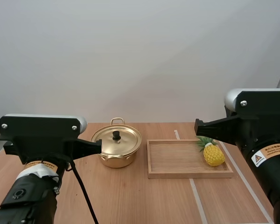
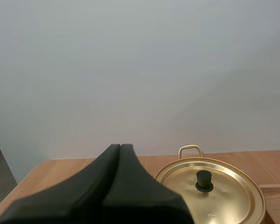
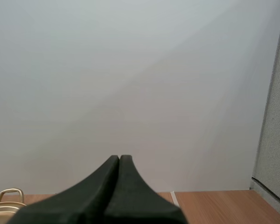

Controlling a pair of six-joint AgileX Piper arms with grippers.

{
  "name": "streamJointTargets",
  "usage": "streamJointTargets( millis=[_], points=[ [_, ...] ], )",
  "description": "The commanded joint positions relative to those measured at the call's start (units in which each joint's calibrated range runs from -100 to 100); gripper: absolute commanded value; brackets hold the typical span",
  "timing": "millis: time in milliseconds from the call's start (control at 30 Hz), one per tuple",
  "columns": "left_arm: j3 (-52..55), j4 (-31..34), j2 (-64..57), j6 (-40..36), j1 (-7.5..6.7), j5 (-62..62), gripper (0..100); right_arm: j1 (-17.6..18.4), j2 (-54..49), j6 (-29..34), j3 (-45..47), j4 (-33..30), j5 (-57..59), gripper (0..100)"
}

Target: Open the pot, put the grape inside, and close it

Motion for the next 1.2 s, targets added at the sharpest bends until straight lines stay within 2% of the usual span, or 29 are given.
streamJointTargets(
  millis=[0,300,367,533,700,900,1067,1167],
  points=[
    [0.51,0.21,-0.24,-0.89,-0.28,-4.91,0,-0.22,-0.47,-0.06,0.2,1.03,-1.63,0],
    [0.51,0.22,-1.07,-0.89,-0.28,-13.77,0,-0.22,-0.47,-0.06,0.2,6.76,-1.89,0],
    [0.51,0.22,-3.62,-1.1,-0.7,-12.53,0,-0.22,-0.47,-0.06,0.2,6.45,-2.22,0],
    [0.51,0.22,-9.55,-1.69,-3.11,-7.24,0,-0.22,-0.47,-0.16,0.64,4.8,-2.84,0],
    [2.04,0.22,-9.55,-1.69,-3.18,-3.74,0,-0.22,-0.47,-0.38,7.65,1.25,-11.25,0],
    [7.67,0.22,-9.55,-2.1,-3.18,-2.18,0,-0.22,-0.47,-0.38,19.18,1.17,-17.93,0],
    [11.22,0.22,-9.55,-2.1,-3.11,-1.77,0,-0.22,-0.47,-0.38,25.11,1.17,-18.19,0],
    [11.22,0.22,-9.55,-3.2,-2.93,4.2,0,-0.22,-0.47,-0.04,25.11,2.44,-11.68,0]
  ],
)
